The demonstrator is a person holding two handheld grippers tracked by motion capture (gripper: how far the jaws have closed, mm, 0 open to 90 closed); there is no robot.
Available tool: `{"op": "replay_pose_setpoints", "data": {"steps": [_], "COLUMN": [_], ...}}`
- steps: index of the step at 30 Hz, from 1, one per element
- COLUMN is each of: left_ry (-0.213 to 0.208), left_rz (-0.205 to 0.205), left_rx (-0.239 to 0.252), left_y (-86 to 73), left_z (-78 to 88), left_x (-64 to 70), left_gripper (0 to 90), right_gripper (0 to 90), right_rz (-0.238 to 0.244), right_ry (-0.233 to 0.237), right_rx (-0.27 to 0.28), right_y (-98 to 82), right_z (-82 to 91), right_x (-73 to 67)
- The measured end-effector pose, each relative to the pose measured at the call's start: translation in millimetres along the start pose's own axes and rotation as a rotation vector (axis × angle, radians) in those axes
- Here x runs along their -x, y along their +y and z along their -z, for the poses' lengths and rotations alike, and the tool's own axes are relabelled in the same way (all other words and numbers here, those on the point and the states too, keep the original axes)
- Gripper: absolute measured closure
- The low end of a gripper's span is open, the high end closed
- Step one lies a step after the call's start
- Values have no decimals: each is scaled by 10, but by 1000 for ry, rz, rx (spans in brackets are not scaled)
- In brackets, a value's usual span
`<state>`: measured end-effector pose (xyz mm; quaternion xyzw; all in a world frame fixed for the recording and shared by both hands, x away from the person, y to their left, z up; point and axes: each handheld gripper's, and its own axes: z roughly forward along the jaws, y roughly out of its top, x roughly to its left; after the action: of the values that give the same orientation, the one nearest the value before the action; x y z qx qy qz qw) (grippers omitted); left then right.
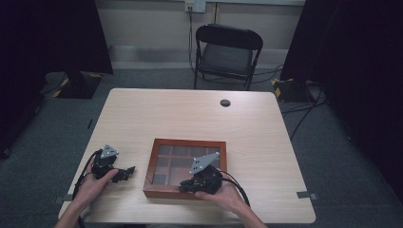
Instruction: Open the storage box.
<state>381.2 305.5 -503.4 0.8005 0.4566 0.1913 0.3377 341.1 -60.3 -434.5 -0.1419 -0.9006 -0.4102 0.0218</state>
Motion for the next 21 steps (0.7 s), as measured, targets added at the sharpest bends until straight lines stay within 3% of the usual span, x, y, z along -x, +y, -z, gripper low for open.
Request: {"op": "replay_pose_setpoints", "data": {"steps": [21], "left_ry": [0], "left_rz": [0], "left_rx": [0], "left_y": [0], "left_z": [0], "left_x": [0], "left_gripper": [6], "right_gripper": [831], "right_rz": [-1], "right_ry": [21], "right_rx": [33], "right_y": [104], "right_z": [135], "right_x": [34]}}
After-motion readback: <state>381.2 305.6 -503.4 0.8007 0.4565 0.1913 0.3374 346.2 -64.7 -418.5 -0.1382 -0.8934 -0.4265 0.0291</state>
